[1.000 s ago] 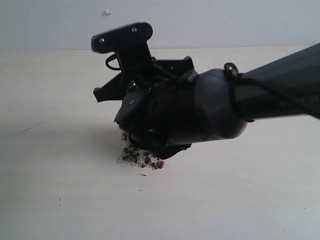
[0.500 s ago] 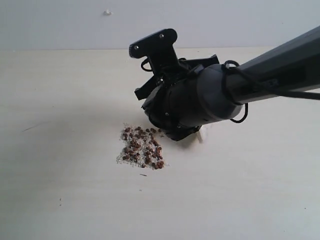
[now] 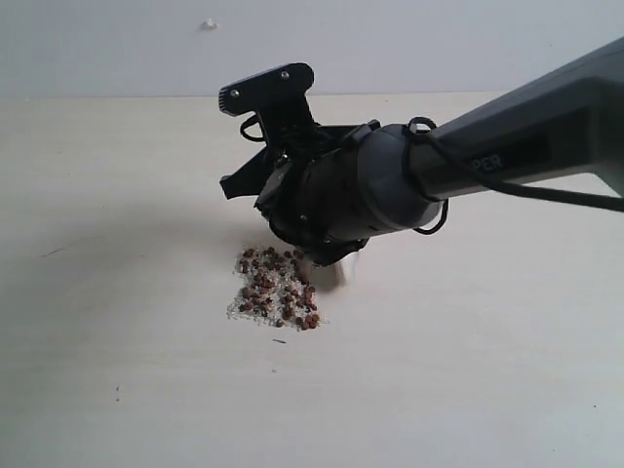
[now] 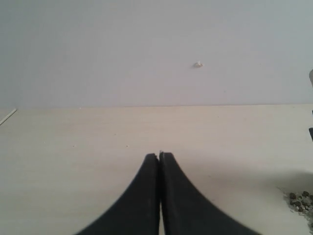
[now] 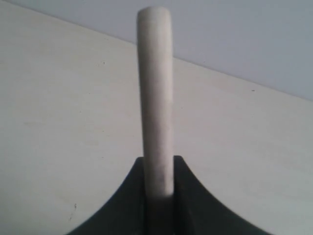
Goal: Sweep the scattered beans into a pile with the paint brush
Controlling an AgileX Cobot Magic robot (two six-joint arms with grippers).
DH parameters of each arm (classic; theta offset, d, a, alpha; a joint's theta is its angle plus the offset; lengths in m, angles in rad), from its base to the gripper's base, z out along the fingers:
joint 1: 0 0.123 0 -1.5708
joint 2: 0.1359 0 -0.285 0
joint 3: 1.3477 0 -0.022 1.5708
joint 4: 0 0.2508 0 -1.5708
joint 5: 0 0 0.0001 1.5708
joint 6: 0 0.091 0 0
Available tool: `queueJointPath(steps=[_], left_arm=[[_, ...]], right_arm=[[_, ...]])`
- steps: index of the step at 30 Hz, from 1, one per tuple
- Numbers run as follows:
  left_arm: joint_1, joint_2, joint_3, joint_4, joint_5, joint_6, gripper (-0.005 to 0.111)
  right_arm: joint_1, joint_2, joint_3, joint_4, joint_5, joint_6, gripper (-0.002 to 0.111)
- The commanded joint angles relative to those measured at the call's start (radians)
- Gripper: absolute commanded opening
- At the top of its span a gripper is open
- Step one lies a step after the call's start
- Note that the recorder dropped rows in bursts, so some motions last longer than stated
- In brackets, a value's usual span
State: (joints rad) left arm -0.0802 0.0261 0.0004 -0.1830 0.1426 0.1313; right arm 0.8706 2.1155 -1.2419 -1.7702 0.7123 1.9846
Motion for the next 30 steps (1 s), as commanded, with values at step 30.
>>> queueJointPath(steps=[30], left_arm=[[-0.001, -0.005, 0.0, -0.009, -0.002, -0.007, 0.0]], right_arm=[[0.11, -0.295, -0.001, 0.128, 0.054, -0.565, 0.0]])
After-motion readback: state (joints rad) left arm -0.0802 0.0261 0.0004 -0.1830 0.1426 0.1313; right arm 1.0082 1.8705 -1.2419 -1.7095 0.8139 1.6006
